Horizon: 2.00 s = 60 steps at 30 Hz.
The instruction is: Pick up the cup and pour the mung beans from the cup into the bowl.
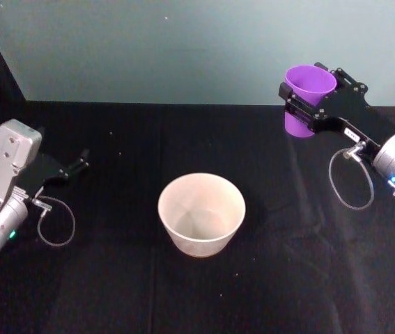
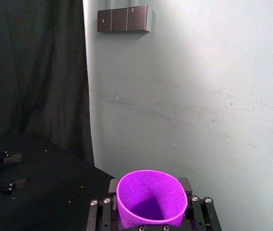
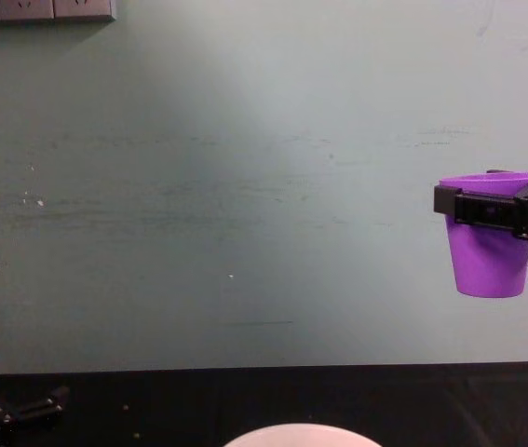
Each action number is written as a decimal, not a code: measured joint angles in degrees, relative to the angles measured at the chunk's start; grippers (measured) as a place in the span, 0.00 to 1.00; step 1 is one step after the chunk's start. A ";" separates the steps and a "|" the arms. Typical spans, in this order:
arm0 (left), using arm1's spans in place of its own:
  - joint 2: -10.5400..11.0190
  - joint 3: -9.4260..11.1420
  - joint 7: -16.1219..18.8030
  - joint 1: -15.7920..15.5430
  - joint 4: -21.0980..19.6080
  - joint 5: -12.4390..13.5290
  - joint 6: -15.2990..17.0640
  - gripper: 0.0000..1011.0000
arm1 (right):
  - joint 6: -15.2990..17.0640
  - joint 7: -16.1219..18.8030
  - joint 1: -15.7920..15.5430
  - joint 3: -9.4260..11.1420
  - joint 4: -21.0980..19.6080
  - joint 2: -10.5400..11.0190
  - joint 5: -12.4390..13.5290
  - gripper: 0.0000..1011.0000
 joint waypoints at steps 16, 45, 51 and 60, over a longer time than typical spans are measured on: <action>0.00 0.00 0.00 0.00 0.00 0.00 0.00 1.00 | 0.00 0.00 0.00 0.00 0.00 0.00 0.00 0.75; 0.00 0.00 0.00 0.00 0.00 0.00 0.00 1.00 | 0.00 0.00 0.00 0.00 0.00 0.00 0.00 0.75; 0.00 0.00 0.00 0.00 0.00 0.00 0.00 1.00 | 0.00 0.00 0.00 0.00 0.00 0.00 0.00 0.75; 0.00 0.00 0.00 0.00 0.00 0.00 0.00 1.00 | 0.00 0.00 0.00 0.00 0.00 0.00 0.00 0.75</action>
